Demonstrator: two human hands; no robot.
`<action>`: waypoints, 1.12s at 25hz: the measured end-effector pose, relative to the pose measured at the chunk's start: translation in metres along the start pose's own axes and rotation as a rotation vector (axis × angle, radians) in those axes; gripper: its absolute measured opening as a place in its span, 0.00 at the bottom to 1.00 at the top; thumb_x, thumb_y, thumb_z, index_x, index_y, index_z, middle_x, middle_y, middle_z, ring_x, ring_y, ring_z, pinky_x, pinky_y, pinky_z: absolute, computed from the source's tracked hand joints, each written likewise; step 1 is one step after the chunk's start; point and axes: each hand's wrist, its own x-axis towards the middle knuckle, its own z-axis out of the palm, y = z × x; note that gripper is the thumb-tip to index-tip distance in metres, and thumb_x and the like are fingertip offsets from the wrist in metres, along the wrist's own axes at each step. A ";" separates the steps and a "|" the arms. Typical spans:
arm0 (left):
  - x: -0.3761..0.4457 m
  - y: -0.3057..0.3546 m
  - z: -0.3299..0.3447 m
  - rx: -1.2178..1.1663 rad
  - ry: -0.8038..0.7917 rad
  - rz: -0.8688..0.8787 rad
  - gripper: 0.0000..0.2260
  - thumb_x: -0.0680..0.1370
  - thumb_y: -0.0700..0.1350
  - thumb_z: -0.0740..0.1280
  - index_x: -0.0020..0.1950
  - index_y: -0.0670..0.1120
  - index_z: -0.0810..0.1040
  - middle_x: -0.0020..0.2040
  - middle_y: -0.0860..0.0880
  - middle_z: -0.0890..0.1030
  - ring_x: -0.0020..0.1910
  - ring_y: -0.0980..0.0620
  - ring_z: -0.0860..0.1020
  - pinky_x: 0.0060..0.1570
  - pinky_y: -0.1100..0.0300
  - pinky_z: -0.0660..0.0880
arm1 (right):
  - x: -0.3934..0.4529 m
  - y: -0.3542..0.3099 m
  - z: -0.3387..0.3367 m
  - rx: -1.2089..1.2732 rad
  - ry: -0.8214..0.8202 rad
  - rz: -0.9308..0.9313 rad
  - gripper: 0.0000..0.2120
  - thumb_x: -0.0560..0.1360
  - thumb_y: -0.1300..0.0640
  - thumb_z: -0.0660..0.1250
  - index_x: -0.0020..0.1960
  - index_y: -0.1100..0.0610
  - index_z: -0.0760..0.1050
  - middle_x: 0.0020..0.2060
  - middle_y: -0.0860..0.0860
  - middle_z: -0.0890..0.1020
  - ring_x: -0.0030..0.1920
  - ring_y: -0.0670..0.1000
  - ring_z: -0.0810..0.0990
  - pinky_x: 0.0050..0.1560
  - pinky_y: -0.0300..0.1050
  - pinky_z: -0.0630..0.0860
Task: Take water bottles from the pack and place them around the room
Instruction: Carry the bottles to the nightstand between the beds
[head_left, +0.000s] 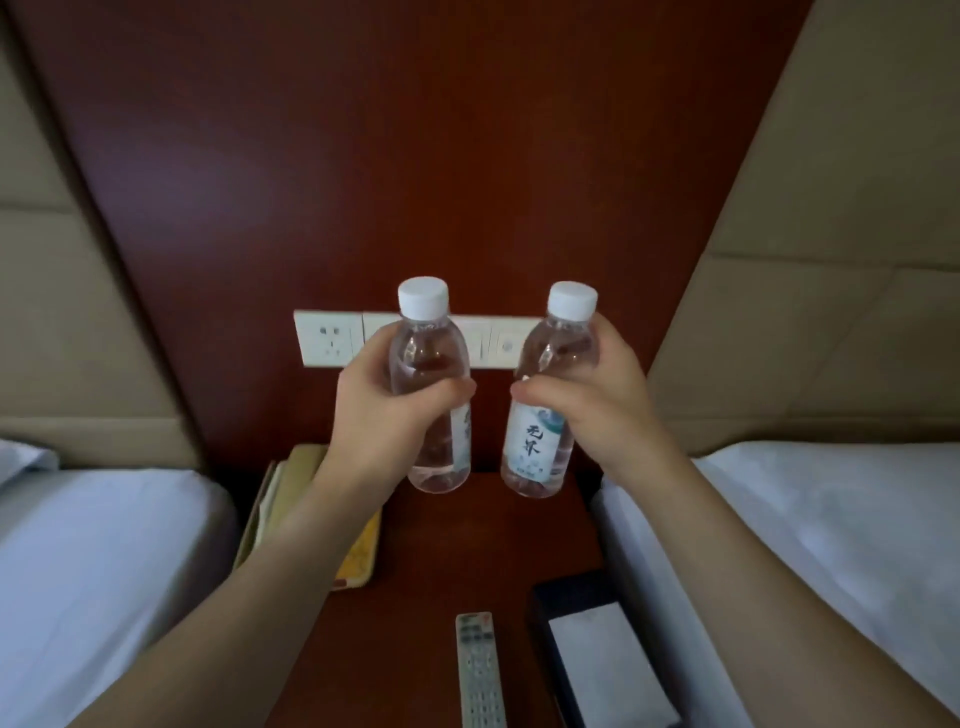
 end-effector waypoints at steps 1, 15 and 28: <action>-0.017 -0.043 -0.004 0.005 0.012 -0.005 0.18 0.64 0.44 0.77 0.52 0.51 0.82 0.45 0.52 0.85 0.45 0.54 0.85 0.40 0.64 0.79 | -0.013 0.045 0.006 -0.002 0.005 -0.009 0.22 0.59 0.61 0.77 0.48 0.44 0.77 0.45 0.48 0.86 0.47 0.49 0.86 0.49 0.51 0.80; -0.082 -0.265 -0.003 0.010 0.004 0.030 0.18 0.62 0.43 0.77 0.51 0.49 0.81 0.40 0.56 0.85 0.40 0.59 0.83 0.37 0.67 0.76 | -0.059 0.268 0.049 -0.016 0.026 -0.015 0.21 0.57 0.56 0.77 0.47 0.47 0.75 0.39 0.46 0.84 0.42 0.47 0.85 0.44 0.48 0.78; -0.104 -0.311 -0.013 0.423 -0.113 -0.057 0.32 0.59 0.60 0.78 0.58 0.62 0.68 0.57 0.56 0.79 0.59 0.53 0.77 0.56 0.48 0.79 | -0.088 0.307 0.032 -0.327 -0.189 0.047 0.35 0.55 0.41 0.81 0.59 0.43 0.72 0.53 0.43 0.85 0.52 0.41 0.83 0.54 0.49 0.82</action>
